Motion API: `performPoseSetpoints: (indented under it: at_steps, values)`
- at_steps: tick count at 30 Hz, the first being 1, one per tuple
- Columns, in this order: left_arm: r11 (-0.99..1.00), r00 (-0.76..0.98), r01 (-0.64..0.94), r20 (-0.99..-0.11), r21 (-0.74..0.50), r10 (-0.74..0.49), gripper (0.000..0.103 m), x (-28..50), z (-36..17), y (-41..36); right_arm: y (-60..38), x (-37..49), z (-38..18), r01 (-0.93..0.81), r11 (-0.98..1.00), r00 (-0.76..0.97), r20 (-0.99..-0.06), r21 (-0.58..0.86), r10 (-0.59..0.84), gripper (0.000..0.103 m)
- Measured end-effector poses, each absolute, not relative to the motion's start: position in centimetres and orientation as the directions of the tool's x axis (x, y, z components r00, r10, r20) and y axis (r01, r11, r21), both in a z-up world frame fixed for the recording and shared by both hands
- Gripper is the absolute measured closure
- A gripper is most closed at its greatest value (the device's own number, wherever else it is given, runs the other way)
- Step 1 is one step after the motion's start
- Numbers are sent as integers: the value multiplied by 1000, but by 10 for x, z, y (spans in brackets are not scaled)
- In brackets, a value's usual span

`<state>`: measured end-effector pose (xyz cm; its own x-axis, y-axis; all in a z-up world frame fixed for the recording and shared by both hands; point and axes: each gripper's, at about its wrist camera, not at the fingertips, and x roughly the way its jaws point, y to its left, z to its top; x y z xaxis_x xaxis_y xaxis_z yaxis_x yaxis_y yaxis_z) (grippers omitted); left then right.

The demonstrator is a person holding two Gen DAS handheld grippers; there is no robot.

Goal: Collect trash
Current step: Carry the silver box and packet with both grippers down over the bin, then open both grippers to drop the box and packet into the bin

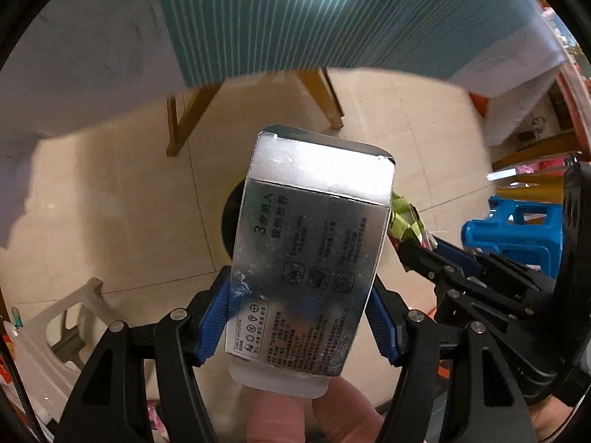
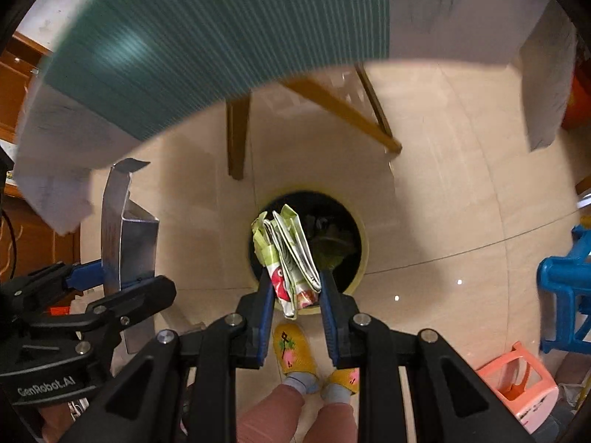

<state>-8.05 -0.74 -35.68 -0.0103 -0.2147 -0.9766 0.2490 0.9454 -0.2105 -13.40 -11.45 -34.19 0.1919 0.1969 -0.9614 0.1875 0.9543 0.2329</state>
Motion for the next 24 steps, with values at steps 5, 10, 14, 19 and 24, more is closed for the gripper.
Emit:
performPoseSetpoints:
  at_steps: [5, 10, 14, 19, 24]
  values:
    - [949, -25, 212, -972, -233, -233, 37, -71, -410, -12, -122, -132, -400, 208, 949, 164, -965, 236, 204, 79]
    - [957, -39, 200, -978, -207, -204, 34, -62, -446, -16, -126, -128, -442, 249, 935, 144, -964, 253, 223, 79]
    - [961, -48, 202, -982, -191, -185, 28, -63, -461, -13, -125, -126, -461, 260, 930, 123, -964, 259, 234, 79]
    - [967, -20, 193, -986, -166, -165, 19, -64, -460, 0, -118, -123, -468, 250, 932, 115, -964, 263, 241, 77]
    - [976, 1, 154, -988, -153, -155, 19, -65, -452, 14, -114, -114, -468, 236, 934, 119, -962, 270, 248, 76]
